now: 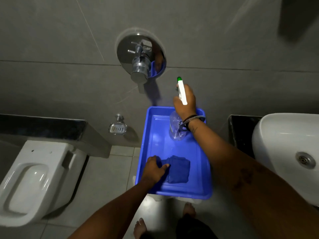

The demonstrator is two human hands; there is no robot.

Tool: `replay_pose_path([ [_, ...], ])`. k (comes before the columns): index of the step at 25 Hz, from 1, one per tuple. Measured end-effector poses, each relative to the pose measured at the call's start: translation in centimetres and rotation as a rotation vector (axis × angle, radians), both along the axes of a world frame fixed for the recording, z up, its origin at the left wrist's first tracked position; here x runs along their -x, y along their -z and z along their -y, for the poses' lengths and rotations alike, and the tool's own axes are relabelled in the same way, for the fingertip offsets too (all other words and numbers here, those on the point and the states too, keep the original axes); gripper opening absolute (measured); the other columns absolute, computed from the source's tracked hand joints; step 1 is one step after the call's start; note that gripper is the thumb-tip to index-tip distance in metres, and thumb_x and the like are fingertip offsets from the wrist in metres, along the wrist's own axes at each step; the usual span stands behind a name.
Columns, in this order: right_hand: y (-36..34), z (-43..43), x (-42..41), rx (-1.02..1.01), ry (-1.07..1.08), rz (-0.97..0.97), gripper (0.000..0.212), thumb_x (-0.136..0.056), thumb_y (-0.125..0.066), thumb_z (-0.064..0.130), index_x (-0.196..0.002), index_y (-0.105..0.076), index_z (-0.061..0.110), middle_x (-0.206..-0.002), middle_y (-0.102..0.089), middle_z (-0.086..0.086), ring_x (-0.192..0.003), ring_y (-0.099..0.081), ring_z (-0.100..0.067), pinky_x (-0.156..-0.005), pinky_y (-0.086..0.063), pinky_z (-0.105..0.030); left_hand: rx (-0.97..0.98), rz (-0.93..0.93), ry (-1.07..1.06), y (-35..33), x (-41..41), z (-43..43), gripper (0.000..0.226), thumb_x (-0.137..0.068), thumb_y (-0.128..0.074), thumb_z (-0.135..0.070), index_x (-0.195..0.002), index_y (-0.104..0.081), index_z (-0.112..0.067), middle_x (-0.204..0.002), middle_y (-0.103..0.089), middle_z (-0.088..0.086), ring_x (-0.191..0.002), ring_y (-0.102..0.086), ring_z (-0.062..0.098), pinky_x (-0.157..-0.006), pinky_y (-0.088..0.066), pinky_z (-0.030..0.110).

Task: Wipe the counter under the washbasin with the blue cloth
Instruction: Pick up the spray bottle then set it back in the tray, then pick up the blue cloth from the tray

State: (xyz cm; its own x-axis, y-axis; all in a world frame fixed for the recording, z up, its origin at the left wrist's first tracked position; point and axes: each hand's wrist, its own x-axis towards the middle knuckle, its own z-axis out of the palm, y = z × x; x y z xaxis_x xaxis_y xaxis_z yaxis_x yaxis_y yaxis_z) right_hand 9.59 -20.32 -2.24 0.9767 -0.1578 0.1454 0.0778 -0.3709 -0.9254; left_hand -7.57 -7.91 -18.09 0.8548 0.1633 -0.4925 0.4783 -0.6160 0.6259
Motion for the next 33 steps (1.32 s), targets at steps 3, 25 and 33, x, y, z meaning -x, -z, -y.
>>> replay_pose_path([
  [3,0.5,0.5,-0.5,-0.046,0.006,-0.010,0.027,-0.074,-0.051,0.001,-0.101,-0.052,0.006,-0.096,-0.048,-0.014,-0.068,-0.046,-0.010,-0.063,-0.038,-0.005,0.023,-0.010,-0.187,0.2,-0.5,1.0,0.039,-0.077,-0.081,-0.035,-0.075,-0.049,-0.014,-0.091,-0.057,0.015,-0.097,-0.062,0.041,-0.074,-0.047,0.037],
  [25,15.4,4.0,13.6,0.078,0.075,-1.012,0.059,-0.079,-0.073,0.012,-0.128,-0.047,-0.010,-0.135,-0.056,-0.021,-0.122,-0.055,-0.033,-0.095,-0.047,-0.036,0.363,-0.337,-0.480,1.7,-0.8,3.2,0.070,-0.064,-0.093,-0.022,-0.117,-0.059,0.006,-0.121,-0.067,0.020,-0.105,-0.066,0.034,-0.091,-0.057,0.041],
  [33,12.8,5.6,15.3,-0.376,-0.016,-0.983,0.017,-0.070,-0.079,0.008,-0.078,-0.064,0.005,-0.089,-0.067,-0.015,-0.083,-0.066,-0.029,-0.077,-0.055,-0.041,0.754,-0.238,-0.406,-1.4,0.2,1.4,0.050,-0.075,-0.082,-0.011,-0.120,-0.064,0.002,-0.115,-0.072,0.020,-0.093,-0.072,0.032,-0.073,-0.061,0.036],
])
